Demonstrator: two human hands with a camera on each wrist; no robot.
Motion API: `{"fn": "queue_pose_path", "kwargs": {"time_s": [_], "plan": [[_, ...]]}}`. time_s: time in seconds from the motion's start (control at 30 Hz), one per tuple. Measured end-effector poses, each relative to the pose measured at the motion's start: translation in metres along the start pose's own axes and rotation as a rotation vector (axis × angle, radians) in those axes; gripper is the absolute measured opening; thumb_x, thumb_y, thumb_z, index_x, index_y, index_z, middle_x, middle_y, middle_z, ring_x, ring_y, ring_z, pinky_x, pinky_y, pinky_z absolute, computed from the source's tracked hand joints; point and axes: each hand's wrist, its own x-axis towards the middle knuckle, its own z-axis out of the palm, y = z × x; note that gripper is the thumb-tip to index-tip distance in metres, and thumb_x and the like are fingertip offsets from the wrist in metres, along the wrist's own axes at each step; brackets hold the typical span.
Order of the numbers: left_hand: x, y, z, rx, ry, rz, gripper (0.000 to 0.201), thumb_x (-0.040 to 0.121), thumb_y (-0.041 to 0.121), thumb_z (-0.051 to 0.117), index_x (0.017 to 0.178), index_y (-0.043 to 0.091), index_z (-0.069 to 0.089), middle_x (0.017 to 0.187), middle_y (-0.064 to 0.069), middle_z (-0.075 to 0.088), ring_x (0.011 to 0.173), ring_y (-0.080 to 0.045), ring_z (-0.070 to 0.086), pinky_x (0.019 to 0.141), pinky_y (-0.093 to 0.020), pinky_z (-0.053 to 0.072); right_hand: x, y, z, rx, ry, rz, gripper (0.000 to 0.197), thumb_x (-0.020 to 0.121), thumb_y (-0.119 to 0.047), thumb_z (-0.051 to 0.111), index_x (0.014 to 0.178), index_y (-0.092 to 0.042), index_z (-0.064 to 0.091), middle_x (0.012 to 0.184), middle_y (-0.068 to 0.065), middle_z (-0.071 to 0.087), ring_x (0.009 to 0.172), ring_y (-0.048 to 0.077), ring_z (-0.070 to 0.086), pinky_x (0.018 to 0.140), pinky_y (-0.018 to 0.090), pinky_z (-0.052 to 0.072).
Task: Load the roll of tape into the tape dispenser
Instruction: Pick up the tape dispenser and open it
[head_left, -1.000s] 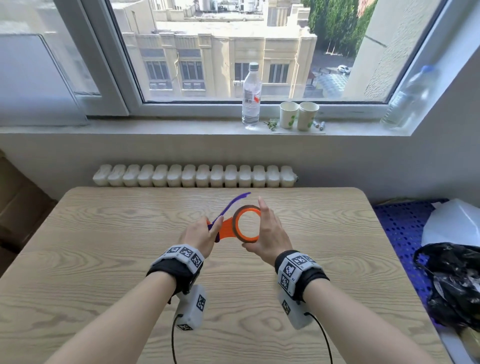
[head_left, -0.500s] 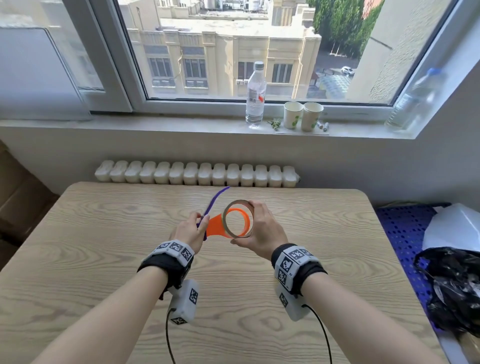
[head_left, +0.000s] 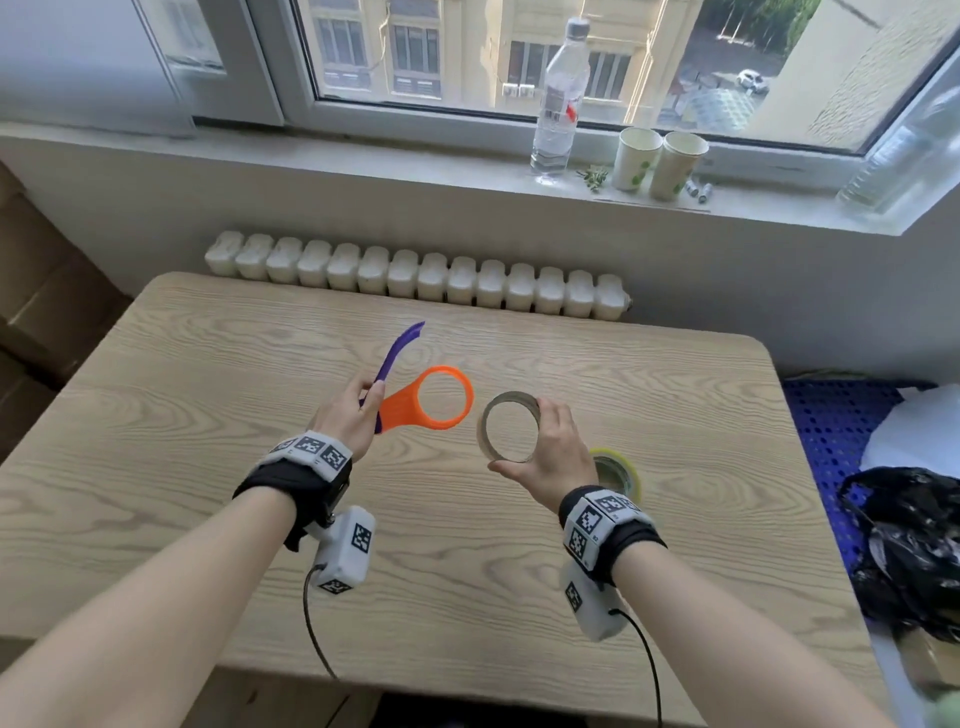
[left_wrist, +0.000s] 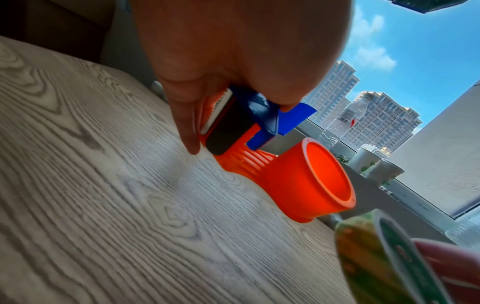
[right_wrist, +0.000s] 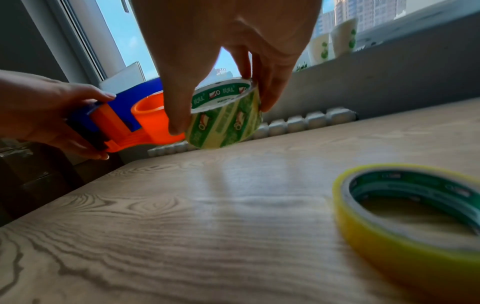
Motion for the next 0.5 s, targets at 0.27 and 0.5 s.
{"fn": "queue_pose_path", "kwargs": {"time_s": [0.27, 0.5], "plan": [[-0.01, -0.013, 0.015, -0.048, -0.072, 0.027, 0.053, 0.093, 0.048, 0.029, 0.105, 0.007, 0.06, 0.096, -0.018, 0.067, 0.094, -0.035, 0.06, 0.08, -0.038, 0.039, -0.023, 0.015, 0.048, -0.054, -0.3, 0.08, 0.1, 0.055, -0.037, 0.086, 0.135, -0.01, 0.03, 0.134, 0.008, 0.038, 0.128, 0.023, 0.039, 0.105, 0.033, 0.037], [-0.018, -0.015, 0.03, -0.089, -0.106, 0.028, 0.048, 0.097, 0.041, 0.03, 0.102, 0.005, 0.06, 0.095, -0.019, 0.066, 0.09, -0.036, 0.06, 0.084, -0.045, 0.045, -0.031, 0.022, 0.066, -0.121, -0.418, 0.111, 0.098, 0.056, -0.027, 0.086, 0.133, -0.011, 0.029, 0.135, 0.01, 0.034, 0.129, 0.026, 0.037, 0.102, 0.042, 0.041]]}}
